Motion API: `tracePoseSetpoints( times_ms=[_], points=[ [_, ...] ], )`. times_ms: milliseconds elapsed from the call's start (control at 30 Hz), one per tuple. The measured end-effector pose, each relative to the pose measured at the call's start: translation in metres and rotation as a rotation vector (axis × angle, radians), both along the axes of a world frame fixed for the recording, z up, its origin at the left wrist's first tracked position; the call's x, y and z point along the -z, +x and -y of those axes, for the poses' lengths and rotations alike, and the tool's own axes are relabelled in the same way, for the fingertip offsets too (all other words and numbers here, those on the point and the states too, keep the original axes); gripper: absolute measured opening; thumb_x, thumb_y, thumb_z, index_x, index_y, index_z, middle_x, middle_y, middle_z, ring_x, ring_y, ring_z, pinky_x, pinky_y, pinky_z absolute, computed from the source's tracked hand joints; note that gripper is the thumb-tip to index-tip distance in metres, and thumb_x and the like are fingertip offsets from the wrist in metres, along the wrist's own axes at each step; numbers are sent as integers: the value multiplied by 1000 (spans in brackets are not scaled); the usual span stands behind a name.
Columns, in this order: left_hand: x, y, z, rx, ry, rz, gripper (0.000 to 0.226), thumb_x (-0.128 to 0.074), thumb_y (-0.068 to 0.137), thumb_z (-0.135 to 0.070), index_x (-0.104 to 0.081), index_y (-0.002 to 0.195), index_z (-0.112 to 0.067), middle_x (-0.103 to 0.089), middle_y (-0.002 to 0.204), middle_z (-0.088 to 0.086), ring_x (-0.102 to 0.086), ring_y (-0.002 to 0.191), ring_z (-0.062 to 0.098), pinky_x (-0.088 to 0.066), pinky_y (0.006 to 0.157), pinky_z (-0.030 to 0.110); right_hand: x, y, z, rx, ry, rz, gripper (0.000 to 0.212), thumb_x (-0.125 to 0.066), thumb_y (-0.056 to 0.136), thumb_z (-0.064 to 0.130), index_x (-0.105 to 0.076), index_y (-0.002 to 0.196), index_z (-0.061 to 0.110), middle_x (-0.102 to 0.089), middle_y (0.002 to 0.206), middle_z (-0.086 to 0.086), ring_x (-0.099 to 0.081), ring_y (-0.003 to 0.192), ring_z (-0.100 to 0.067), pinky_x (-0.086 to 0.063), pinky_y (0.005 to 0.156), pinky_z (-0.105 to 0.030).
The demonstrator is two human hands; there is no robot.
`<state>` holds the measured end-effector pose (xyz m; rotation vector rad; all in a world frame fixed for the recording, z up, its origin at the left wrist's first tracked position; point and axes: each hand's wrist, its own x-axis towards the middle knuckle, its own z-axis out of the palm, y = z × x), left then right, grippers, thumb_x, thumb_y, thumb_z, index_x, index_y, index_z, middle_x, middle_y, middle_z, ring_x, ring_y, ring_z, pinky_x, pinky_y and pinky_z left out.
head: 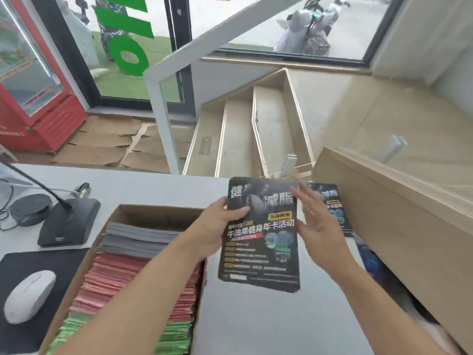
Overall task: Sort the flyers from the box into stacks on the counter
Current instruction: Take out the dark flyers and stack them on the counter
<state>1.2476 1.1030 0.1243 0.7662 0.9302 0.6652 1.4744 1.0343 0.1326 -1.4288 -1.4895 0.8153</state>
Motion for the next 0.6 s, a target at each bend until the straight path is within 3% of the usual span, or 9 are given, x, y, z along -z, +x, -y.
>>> tracePoseSetpoints(
  times_ms=[67,100,133,200,333,433,533,600],
  points=[
    [11,26,5,-108,139,-63,37,-70,90,-1,-58,124,-8,-75,110,13,-71,101,29,-58,77,32,8,6,3,179,-300,-558,46,-52,104,13,-52,145,34,-61,143,2,-63,124,-17,-55,93,-43],
    [13,37,11,-117,200,-99,37,-70,90,1,-59,122,-12,-76,109,8,-70,103,25,-58,79,29,9,8,6,249,-355,-700,38,-49,105,15,-58,139,31,-68,133,-5,-70,112,-19,-55,86,-41],
    [18,47,16,-109,252,-134,37,-69,91,1,-60,121,-17,-75,110,5,-70,106,22,-57,84,29,10,9,8,296,-371,-712,31,-47,106,17,-69,124,28,-73,122,-8,-74,100,-18,-54,82,-38],
    [26,63,25,-120,300,-162,36,-69,93,-2,-60,119,-26,-75,110,0,-69,108,21,-56,93,35,16,14,8,368,-359,-736,35,-43,108,22,-77,99,24,-77,107,-11,-75,89,-17,-52,78,-34],
    [32,82,41,-182,286,-136,31,-68,93,-4,-60,113,-26,-76,105,-4,-70,103,19,-58,88,36,18,20,6,315,-303,-918,35,-40,107,40,-68,120,23,-77,111,0,-74,96,-14,-54,79,-34],
    [37,90,48,-190,305,-178,31,-71,85,-18,-60,111,-29,-75,113,-4,-68,112,20,-52,97,43,29,18,7,350,-273,-831,48,-57,88,59,-66,122,26,-76,114,-1,-74,102,-18,-55,87,-40],
    [44,92,58,-197,301,-235,27,-73,88,-13,-57,107,-22,-75,107,-7,-68,106,15,-50,93,35,37,16,13,345,-272,-727,67,-77,73,68,-67,119,21,-76,112,-9,-71,107,-32,-57,88,-47],
    [44,93,65,-219,342,-277,26,-72,91,-9,-55,108,-18,-75,103,-8,-68,103,13,-49,87,26,40,16,15,363,-261,-697,60,-78,71,65,-70,109,19,-77,107,-11,-70,107,-37,-56,87,-48]
  ],
)
